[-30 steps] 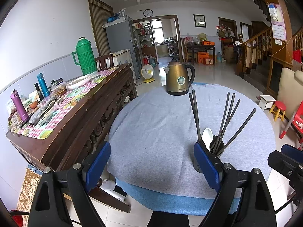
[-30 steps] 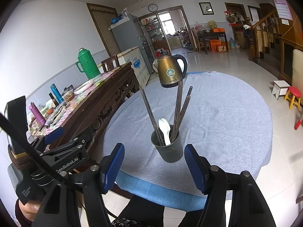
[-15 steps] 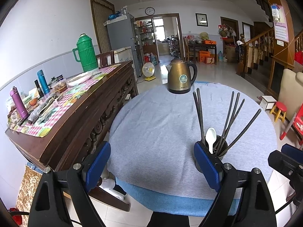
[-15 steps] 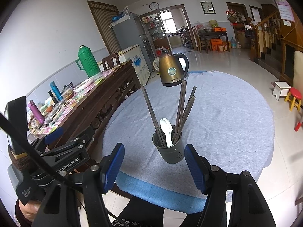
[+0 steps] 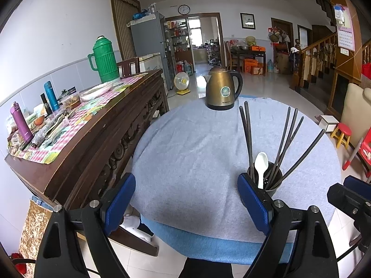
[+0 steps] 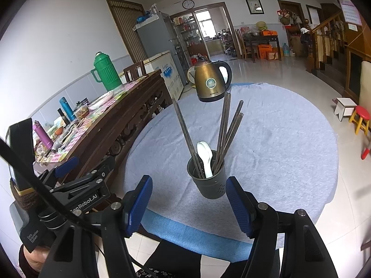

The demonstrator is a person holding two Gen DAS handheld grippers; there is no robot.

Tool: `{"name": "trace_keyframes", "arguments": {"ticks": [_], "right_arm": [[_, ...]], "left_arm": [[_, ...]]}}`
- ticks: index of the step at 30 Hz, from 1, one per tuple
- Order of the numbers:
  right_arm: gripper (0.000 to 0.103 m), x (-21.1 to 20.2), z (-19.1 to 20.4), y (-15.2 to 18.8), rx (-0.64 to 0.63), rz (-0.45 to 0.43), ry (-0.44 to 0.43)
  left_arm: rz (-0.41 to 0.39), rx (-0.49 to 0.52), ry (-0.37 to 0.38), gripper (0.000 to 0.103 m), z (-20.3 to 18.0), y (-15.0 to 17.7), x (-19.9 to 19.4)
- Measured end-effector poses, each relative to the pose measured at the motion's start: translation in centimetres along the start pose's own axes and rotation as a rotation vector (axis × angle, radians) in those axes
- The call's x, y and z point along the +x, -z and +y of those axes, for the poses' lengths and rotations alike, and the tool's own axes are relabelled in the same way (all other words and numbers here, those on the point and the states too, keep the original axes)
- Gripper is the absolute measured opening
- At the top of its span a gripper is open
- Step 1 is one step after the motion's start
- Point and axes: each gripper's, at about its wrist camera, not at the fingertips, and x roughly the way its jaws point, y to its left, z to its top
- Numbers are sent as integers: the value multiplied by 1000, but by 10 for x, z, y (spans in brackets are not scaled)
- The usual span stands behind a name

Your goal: Organize utensils

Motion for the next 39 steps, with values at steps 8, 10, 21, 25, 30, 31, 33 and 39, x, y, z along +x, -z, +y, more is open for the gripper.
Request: {"name": "trace_keyframes", "arguments": {"ticks": [8,10,21,25,30,31,33,39], "right_arm": [[69,7,1,0,-3,10,3],[69,10,1,0,-1,14,3],[69,22,-4,0,10,33,3],[69,24,-6,0,14,33,3],[69,25,-6,-1,15,34,2],[69,25,-6,-1,15,35,2],[69,26,-7,-1,16,35,2],[69,30,-9,-3,17,34,5]], "left_arm": [[17,-5,1,90,1,2,8],[23,-5,1,90,1,3,11],[55,0,2,90,-1,5,27],[59,2,1,90,-1,5,29],[64,1,1,90,-1,5,32],[66,1,1,90,-1,5,33],[70,4,3,90,-2,5,35],[77,8,7,90,-4,5,39]]}}
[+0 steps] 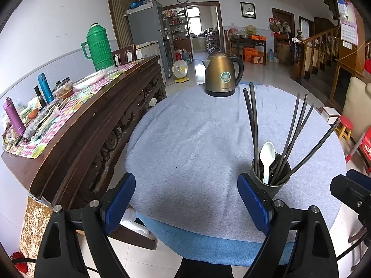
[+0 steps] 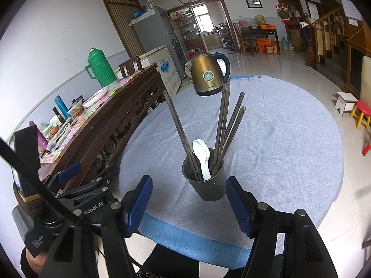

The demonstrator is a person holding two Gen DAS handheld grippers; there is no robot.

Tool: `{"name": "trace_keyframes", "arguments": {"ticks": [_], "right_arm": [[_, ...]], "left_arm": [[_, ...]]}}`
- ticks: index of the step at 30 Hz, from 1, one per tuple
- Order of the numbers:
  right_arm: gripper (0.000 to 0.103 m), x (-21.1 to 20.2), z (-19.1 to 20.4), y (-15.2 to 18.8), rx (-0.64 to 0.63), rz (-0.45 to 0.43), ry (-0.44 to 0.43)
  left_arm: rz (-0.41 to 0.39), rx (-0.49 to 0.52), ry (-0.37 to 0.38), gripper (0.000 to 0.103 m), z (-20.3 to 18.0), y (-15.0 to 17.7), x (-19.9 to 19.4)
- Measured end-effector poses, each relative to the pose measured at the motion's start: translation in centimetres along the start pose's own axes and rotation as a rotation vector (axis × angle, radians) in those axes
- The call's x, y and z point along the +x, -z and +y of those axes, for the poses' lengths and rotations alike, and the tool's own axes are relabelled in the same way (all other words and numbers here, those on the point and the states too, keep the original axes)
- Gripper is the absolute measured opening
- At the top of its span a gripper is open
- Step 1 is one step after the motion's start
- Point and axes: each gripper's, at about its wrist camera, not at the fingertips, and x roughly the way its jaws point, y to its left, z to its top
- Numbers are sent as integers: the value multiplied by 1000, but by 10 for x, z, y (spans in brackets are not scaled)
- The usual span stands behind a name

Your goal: Organize utensils

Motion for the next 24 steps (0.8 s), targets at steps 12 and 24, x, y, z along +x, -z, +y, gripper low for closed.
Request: {"name": "trace_keyframes", "arguments": {"ticks": [12,24], "right_arm": [[69,13,-4,-4,10,17,12],[69,23,-2,-5,6,31,10]], "left_arm": [[21,10,10,90,-3,1,12],[36,3,8,90,0,2,19]]}}
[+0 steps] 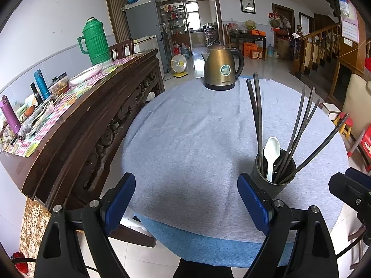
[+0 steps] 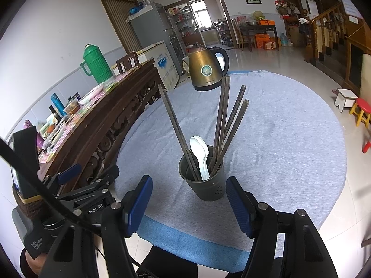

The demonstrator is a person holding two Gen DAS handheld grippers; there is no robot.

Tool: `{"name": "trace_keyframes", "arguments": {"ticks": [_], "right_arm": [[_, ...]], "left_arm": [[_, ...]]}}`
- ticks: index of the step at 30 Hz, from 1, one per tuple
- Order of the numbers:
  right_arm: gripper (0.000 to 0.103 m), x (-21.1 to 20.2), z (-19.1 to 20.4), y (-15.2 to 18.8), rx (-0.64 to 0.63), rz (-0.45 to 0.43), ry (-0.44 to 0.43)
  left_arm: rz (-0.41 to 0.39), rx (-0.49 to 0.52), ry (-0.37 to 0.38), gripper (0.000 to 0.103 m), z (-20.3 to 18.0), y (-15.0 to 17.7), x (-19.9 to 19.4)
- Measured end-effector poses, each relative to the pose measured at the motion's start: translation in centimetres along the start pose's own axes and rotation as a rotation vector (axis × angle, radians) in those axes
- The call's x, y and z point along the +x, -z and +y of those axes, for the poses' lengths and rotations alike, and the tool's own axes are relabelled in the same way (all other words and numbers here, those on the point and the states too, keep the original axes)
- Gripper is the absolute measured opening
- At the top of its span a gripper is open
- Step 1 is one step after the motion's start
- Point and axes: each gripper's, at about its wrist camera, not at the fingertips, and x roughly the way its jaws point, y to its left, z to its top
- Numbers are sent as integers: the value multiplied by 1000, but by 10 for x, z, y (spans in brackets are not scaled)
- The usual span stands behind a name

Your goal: Organize utensils

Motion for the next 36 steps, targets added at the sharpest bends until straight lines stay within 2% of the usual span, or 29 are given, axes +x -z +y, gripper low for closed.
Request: {"name": "trace_keyframes", "arguments": {"ticks": [21,36], "right_arm": [[69,2,-7,-1,5,-2,-13],[69,15,-13,-5,15,-6,-8]], "left_arm": [[-2,18,-14,90,-8,-2,-3],[19,27,-6,90,-11,-4,11]]}}
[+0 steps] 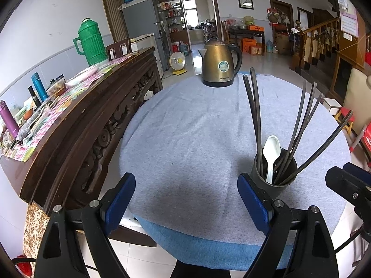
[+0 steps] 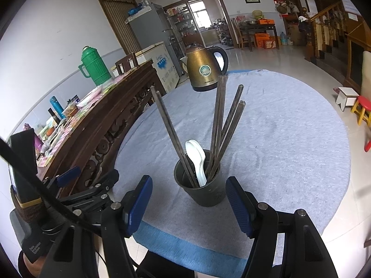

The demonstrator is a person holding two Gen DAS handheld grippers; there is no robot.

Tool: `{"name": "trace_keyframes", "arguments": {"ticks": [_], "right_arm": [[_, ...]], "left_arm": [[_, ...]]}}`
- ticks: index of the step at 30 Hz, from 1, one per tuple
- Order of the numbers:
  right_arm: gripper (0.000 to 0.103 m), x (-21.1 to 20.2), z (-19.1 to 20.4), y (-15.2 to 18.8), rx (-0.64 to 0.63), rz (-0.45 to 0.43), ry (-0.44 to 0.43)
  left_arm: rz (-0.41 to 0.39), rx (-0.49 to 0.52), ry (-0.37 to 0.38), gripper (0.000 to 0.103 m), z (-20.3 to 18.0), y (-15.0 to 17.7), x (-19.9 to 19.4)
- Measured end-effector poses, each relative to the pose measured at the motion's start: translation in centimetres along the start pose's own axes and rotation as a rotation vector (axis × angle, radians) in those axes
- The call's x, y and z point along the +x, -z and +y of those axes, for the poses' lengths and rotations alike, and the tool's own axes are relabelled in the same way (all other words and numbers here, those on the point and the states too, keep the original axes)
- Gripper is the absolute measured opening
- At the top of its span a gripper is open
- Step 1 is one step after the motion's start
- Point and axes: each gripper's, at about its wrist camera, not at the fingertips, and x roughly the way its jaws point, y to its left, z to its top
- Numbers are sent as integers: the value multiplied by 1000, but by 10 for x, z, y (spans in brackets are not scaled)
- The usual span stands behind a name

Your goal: Organize utensils

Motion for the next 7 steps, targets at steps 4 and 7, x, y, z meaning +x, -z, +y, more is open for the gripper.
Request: {"name": "trace_keyframes", "arguments": {"ticks": [4,7], "right_arm": [[69,7,-4,1,2,5,10],[69,9,-11,3,3,-3,4]], "left_arm": [[3,3,8,90,-2,0,6],[15,5,7,90,-1,-1,15]]}}
